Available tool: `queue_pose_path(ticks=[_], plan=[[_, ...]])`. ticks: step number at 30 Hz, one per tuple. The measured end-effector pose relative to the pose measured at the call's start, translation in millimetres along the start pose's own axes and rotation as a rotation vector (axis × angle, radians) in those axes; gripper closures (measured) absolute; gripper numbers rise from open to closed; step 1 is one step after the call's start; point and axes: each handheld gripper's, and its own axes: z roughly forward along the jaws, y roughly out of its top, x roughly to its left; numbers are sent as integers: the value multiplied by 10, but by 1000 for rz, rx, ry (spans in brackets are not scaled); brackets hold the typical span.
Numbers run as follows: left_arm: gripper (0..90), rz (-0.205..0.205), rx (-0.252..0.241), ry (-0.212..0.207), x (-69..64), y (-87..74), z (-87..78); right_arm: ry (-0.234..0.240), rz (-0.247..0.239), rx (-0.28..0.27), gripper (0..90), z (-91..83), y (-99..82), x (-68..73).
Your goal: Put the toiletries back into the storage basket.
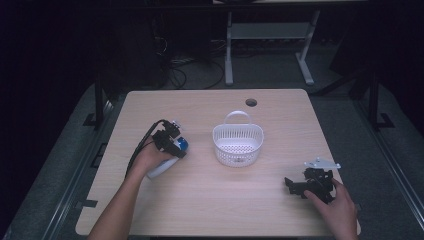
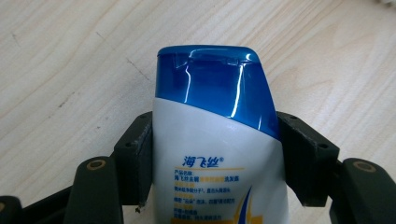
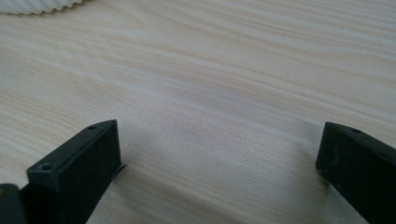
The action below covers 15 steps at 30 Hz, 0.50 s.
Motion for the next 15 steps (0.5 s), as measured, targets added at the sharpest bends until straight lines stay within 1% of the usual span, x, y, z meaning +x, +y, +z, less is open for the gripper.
queue_pose_path(ticks=[1,2,3,4,5,7,8,9,10,11,12,13,14,15], plan=[[353,0,0,0,0,0,0,0,1,0,0,0,0,1],[353,7,-17,-5,13,-18,-46,0,0,0,0,0,0,0],[353,7,-17,-5,13,-18,-46,0,1,0,0,0,0,1],[353,5,-41,-16,18,-37,-78,0,0,0,0,0,0,0],[353,5,-41,-16,18,-37,-78,0,0,0,0,0,0,0],[353,0,-75,-28,32,-70,-133,0,1,1,0,0,1,1],[353,-6,-86,-37,35,-82,-151,0,0,0,0,0,0,0],[353,-6,-86,-37,35,-82,-151,0,0,0,0,0,0,0],[353,-11,-113,-48,48,-106,-188,0,0,0,0,0,0,0],[353,-11,-113,-48,48,-106,-188,0,0,0,0,0,0,0],[354,-19,-143,-56,59,-132,-222,0,0,0,0,0,0,0],[354,-19,-143,-56,59,-132,-222,0,0,0,0,0,0,0],[354,-29,-174,-66,65,-157,-260,0,0,0,0,0,0,0],[354,-29,-174,-66,65,-157,-260,0,0,0,0,0,0,0]])
